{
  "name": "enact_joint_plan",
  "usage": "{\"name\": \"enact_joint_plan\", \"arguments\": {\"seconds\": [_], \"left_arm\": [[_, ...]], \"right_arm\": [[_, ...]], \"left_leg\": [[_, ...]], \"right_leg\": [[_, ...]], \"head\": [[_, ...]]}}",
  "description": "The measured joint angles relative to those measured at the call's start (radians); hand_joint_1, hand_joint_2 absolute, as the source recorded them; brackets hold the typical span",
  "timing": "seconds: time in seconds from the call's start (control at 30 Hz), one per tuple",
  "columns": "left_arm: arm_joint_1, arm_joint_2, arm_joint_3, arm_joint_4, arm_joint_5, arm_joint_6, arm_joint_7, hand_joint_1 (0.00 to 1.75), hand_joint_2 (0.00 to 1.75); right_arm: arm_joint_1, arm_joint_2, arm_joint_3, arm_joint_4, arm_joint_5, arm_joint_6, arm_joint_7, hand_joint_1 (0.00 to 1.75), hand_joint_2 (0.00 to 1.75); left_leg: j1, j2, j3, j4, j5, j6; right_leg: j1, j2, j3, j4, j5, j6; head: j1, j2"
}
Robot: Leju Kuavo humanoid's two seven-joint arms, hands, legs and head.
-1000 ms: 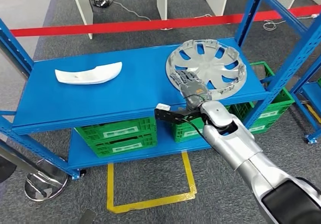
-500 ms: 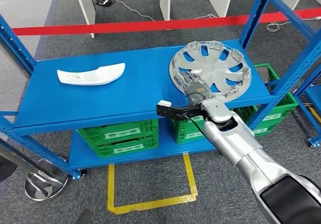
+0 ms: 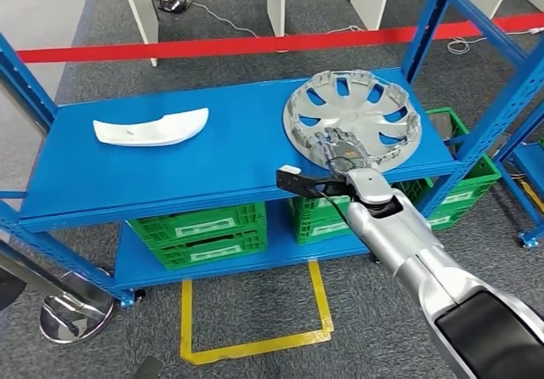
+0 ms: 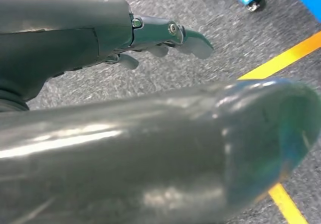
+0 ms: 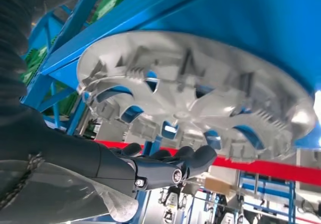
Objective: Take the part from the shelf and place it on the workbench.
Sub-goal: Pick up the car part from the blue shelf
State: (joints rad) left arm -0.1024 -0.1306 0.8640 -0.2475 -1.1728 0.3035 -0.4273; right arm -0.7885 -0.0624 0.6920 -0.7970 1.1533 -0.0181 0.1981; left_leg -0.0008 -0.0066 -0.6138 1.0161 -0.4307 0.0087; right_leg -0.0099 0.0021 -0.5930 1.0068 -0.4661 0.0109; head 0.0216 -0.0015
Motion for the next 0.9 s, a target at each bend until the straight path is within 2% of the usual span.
{"name": "enact_joint_plan", "arguments": {"seconds": [0.07,0.1,0.17,0.23,0.27,0.3,0.33,0.4,0.43,0.47,0.57,0.63,0.67,0.73,0.77,0.8,0.83,0.9], "left_arm": [[0.002,-0.001,-0.001,0.0,0.0,0.001,0.001,0.0,0.0],[0.003,-0.002,-0.001,0.0,0.0,0.001,0.001,0.0,0.0],[0.002,-0.003,-0.002,0.0,0.0,0.002,0.001,0.0,0.0],[0.002,-0.003,-0.002,0.0,0.0,0.003,0.001,0.0,0.0],[0.002,-0.004,-0.002,0.0,0.0,0.003,0.001,0.0,0.0],[0.003,-0.005,-0.002,0.0,0.0,0.003,0.001,0.0,0.0],[0.004,-0.006,-0.002,0.0,0.0,0.003,0.001,0.0,0.0],[0.004,-0.006,-0.002,0.0,0.001,0.003,0.001,0.0,0.0],[0.004,-0.006,-0.002,0.0,0.001,0.003,0.001,0.0,0.0],[0.004,-0.006,-0.002,0.0,0.002,0.003,0.001,0.0,0.0],[0.006,-0.005,-0.002,0.0,0.003,0.002,0.0,0.0,0.0],[0.007,-0.004,-0.002,0.0,0.003,0.003,0.0,0.0,0.0],[0.007,-0.004,-0.002,0.0,0.003,0.003,0.0,0.0,0.0],[0.008,-0.005,-0.002,0.0,0.003,0.003,-0.001,0.0,0.0],[0.008,-0.005,-0.002,0.0,0.003,0.002,-0.001,0.0,0.0],[0.01,-0.006,-0.002,0.0,0.004,0.002,-0.002,0.0,0.0],[0.01,-0.006,-0.002,0.0,0.004,0.001,-0.003,0.0,0.0],[0.011,-0.005,-0.002,0.0,0.006,0.001,-0.004,0.0,0.0]], "right_arm": [[-0.002,0.003,-0.006,0.013,0.001,0.0,0.004,0.0,1.75],[-0.004,0.005,-0.009,0.018,0.002,-0.001,0.005,0.0,1.75],[-0.008,0.005,-0.013,0.026,0.002,-0.002,0.007,0.0,1.75],[-0.006,0.005,-0.014,0.034,0.002,-0.002,0.007,0.0,1.75],[-0.003,0.005,-0.014,0.039,0.002,-0.002,0.007,0.0,1.75],[-0.001,0.005,-0.014,0.043,0.002,-0.002,0.007,0.0,1.75],[0.0,0.005,-0.014,0.046,0.002,-0.002,0.008,0.0,1.75],[-0.004,0.005,-0.017,0.051,0.002,-0.003,0.009,0.0,1.75],[-0.006,0.006,-0.019,0.052,0.002,-0.004,0.01,0.0,1.75],[-0.007,0.007,-0.02,0.054,0.002,-0.005,0.011,0.0,1.75],[-0.005,0.01,-0.024,0.058,0.004,-0.011,0.017,0.0,1.75],[-0.005,0.012,-0.029,0.06,0.007,-0.017,0.023,0.0,1.75],[-0.005,0.015,-0.031,0.06,0.009,-0.019,0.026,0.0,1.75],[-0.003,0.018,-0.035,0.061,0.011,-0.024,0.031,0.0,1.75],[0.0,0.019,-0.037,0.062,0.012,-0.025,0.034,0.0,1.75],[0.002,0.019,-0.04,0.062,0.013,-0.028,0.037,0.0,1.75],[0.003,0.02,-0.042,0.062,0.014,-0.03,0.04,0.0,1.75],[0.003,0.022,-0.047,0.062,0.014,-0.033,0.043,0.0,1.75]], "left_leg": [[0.002,0.0,0.001,-0.007,0.002,0.009],[0.004,0.0,0.002,-0.01,0.003,0.015],[0.007,0.001,0.005,-0.014,0.006,0.024],[0.007,0.001,0.005,-0.014,0.005,0.028],[0.007,0.001,0.005,-0.013,0.005,0.029],[0.006,0.001,0.005,-0.013,0.004,0.029],[0.006,0.0,0.006,-0.011,0.003,0.028],[0.004,-0.001,0.005,-0.006,-0.001,0.022],[0.003,-0.001,0.003,-0.002,-0.003,0.018],[0.001,-0.001,0.001,0.001,-0.004,0.014],[0.0,-0.001,-0.002,0.004,-0.006,0.001],[0.001,0.0,-0.018,0.044,-0.036,-0.01],[0.003,0.001,-0.039,0.094,-0.065,-0.016],[0.006,0.002,-0.1,0.229,-0.125,-0.023],[0.007,0.002,-0.124,0.277,-0.137,-0.025],[0.007,0.002,-0.131,0.29,-0.13,-0.024],[0.007,0.002,-0.118,0.26,-0.104,-0.022],[0.006,0.001,-0.054,0.124,-0.032,-0.013]], "right_leg": [[-0.001,-0.001,-0.003,0.001,-0.003,0.011],[-0.001,-0.001,-0.012,0.016,-0.016,0.015],[-0.002,-0.001,-0.058,0.108,-0.067,0.021],[-0.002,-0.001,-0.123,0.243,-0.12,0.024],[-0.002,-0.001,-0.144,0.282,-0.127,0.025],[-0.002,-0.001,-0.147,0.283,-0.114,0.025],[-0.002,-0.001,-0.13,0.244,-0.084,0.023],[-0.001,-0.002,-0.063,0.106,-0.019,0.019],[-0.001,-0.002,-0.035,0.052,-0.003,0.016],[0.0,-0.001,-0.018,0.021,0.003,0.013],[-0.001,0.0,-0.012,0.01,0.002,0.001],[-0.006,0.0,-0.011,0.007,0.004,-0.01],[-0.007,0.0,-0.01,0.007,0.005,-0.014],[-0.007,0.0,-0.009,0.007,0.004,-0.017],[-0.007,0.0,-0.009,0.007,0.003,-0.017],[-0.006,0.0,-0.008,0.007,0.002,-0.017],[-0.006,0.0,-0.006,0.007,0.001,-0.017],[-0.006,0.0,-0.002,0.007,-0.002,-0.014]], "head": [[0.001,0.0],[0.002,0.0],[0.004,0.0],[0.006,0.0],[0.006,0.0],[0.006,0.0],[0.006,0.0],[0.006,0.0],[0.005,0.0],[0.005,0.0],[0.006,0.0],[0.002,0.0],[0.0,0.0],[-0.002,0.0],[-0.002,0.0],[-0.002,0.0],[-0.002,0.0],[-0.002,0.0]]}}
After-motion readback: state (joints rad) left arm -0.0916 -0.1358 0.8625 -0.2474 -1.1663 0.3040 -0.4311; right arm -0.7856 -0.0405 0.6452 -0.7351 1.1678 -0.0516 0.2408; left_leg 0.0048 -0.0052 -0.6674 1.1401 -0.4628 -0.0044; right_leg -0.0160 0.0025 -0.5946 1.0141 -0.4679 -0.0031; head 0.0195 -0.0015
